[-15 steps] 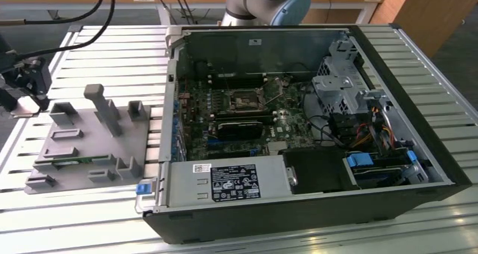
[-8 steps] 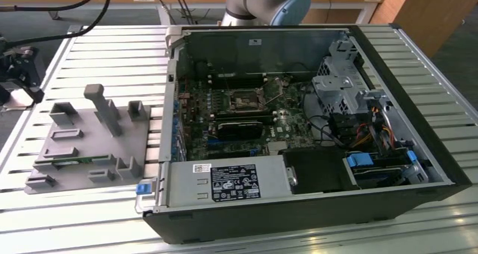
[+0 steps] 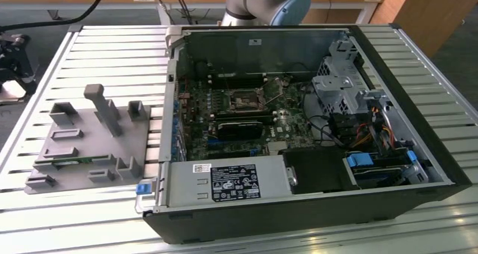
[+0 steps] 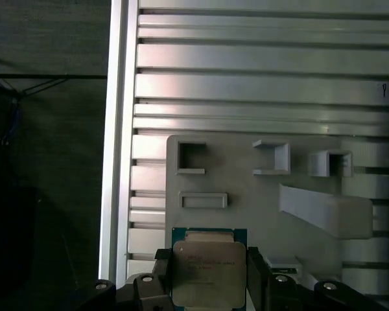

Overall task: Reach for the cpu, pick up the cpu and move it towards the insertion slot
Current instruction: 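Pick up the cpu and move it towards the insertion slot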

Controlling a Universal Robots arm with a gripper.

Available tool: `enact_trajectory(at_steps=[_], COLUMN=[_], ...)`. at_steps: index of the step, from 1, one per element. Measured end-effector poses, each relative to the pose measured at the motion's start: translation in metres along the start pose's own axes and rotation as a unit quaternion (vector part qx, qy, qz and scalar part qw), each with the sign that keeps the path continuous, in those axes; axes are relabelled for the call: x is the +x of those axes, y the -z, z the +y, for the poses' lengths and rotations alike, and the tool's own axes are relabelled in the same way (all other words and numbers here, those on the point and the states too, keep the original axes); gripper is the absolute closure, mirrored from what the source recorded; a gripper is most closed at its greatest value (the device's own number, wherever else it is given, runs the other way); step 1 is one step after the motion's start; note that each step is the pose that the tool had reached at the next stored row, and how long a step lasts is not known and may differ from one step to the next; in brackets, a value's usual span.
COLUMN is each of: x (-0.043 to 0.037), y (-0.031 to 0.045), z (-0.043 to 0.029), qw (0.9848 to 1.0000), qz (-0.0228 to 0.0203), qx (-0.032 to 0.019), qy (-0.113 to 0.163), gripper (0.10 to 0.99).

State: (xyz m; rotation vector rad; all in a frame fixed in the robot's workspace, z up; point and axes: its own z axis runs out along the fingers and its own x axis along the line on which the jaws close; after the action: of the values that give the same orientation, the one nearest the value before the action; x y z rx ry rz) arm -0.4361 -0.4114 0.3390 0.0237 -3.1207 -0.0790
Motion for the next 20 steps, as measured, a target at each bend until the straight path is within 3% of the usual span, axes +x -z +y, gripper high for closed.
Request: enact_trajectory(at_steps=[20], x=[0.0005], y=[0.0417], z=[0.0032], qw=[1.0], qz=[0.0], qx=[0.0], qy=[0.0], gripper=[0.545])
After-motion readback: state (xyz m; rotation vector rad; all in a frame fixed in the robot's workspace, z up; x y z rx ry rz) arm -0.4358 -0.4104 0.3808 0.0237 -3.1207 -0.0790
